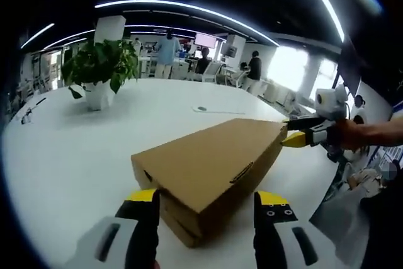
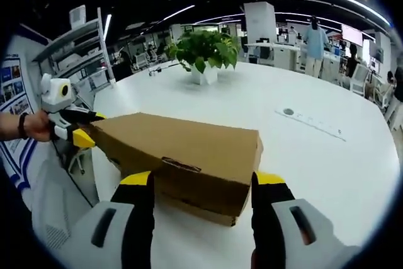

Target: Operate the shoe box by opening the lid, removing the specified soft item, and placing it in the target area until the item is outside and the box remains undamaged.

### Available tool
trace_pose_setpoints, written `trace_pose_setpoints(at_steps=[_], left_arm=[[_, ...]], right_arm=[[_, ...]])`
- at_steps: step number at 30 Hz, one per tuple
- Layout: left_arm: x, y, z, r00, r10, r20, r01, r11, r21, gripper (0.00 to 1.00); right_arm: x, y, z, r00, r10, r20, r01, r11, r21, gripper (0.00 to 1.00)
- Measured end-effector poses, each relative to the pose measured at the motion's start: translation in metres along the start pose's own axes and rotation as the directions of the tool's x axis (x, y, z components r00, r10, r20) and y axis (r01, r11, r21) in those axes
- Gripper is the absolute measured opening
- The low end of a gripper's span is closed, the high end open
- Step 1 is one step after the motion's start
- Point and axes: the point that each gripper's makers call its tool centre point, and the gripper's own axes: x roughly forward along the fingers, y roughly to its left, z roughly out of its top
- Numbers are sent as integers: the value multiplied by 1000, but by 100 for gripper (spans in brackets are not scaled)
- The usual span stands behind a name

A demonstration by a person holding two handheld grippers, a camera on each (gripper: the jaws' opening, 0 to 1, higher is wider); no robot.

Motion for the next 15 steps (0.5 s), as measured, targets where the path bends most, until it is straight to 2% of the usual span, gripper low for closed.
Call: trace_pose_setpoints(at_steps=[10, 15], left_arm=[[-3, 2, 13, 1000, 14, 9, -15, 998, 58, 60], [-6, 8, 23, 999, 35, 27, -37, 996, 79, 54]], right_arm=[[-6, 0, 27, 998, -6, 57, 5, 1000, 14, 57], [-6, -2, 42, 996, -9, 89, 6, 999, 32, 57]])
